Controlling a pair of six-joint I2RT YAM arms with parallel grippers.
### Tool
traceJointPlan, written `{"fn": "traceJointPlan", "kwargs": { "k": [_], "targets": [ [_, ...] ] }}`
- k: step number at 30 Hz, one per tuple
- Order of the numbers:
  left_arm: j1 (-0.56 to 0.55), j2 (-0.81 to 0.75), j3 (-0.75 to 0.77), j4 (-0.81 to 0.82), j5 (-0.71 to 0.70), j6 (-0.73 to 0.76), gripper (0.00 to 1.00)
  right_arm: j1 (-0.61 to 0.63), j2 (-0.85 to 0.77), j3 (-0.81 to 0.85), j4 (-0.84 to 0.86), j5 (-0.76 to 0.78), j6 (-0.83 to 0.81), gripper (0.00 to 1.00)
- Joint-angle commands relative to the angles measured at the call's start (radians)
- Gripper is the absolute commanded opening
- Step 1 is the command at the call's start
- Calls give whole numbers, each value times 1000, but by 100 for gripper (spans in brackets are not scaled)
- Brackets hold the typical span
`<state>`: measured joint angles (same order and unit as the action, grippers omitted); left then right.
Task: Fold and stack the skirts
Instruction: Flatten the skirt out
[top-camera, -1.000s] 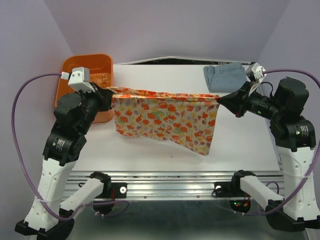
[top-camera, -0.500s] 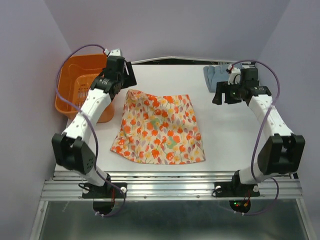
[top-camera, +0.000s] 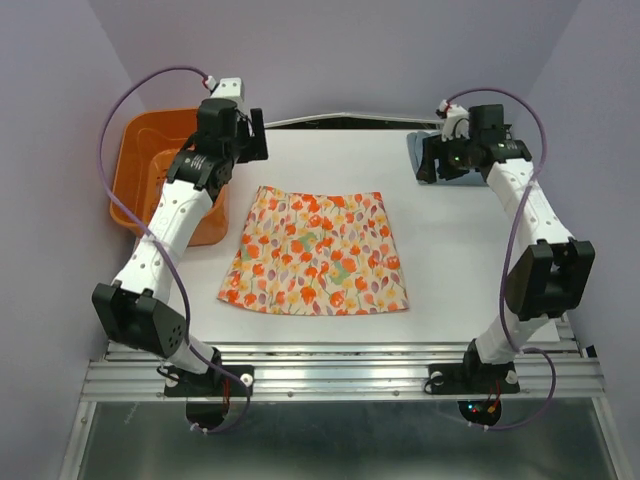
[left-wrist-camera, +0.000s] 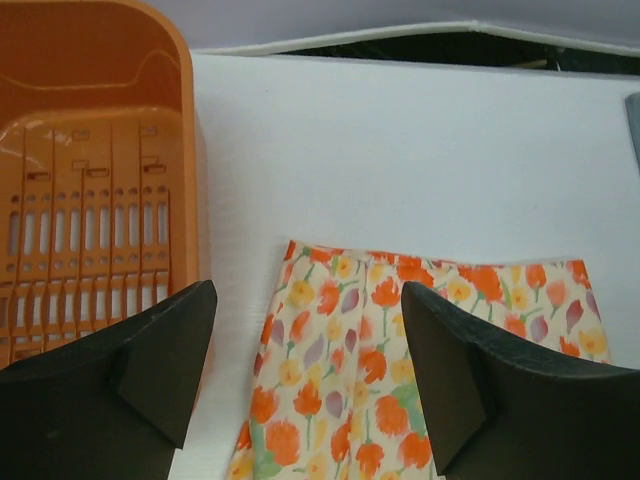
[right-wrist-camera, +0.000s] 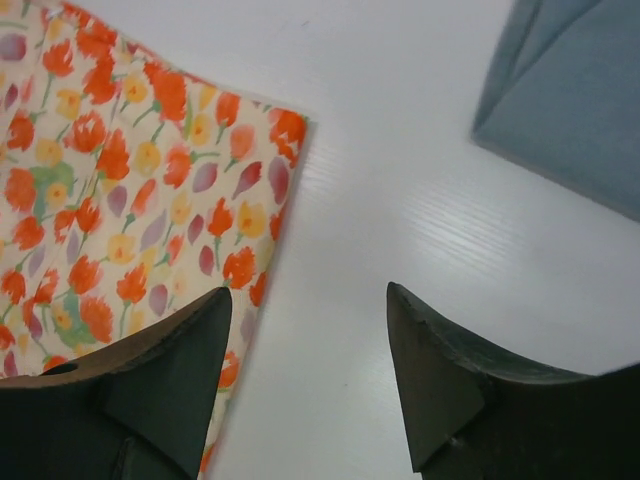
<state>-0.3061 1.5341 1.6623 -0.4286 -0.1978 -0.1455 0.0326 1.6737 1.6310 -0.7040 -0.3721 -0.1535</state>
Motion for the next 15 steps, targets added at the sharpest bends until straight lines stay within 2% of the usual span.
{"fn": "traceJointPlan", "kwargs": {
  "k": [1,4,5,7,10,11,15],
  "targets": [
    [-1,-107,-160,47,176,145,83,114,110,44,-84,-73,-69,67],
    [-1,-157,-264,70,280,227,72,199,173,76,-78,-63,-77,60],
    [-1,-151,-275,67,320,244,66,223,219,87,-68,-67,-83,58],
    [-1,-120,-273,36,348,302,61,242,286,124,-48,-61,-89,58],
    [-1,-5,-186,-33,348,363,59,251,354,158,-22,-28,-96,56],
    [-1,68,-155,-53,368,385,51,251,389,171,-5,-21,-98,54],
    [-1,242,3,-113,347,399,36,251,452,167,49,30,-83,54]
  ]
}}
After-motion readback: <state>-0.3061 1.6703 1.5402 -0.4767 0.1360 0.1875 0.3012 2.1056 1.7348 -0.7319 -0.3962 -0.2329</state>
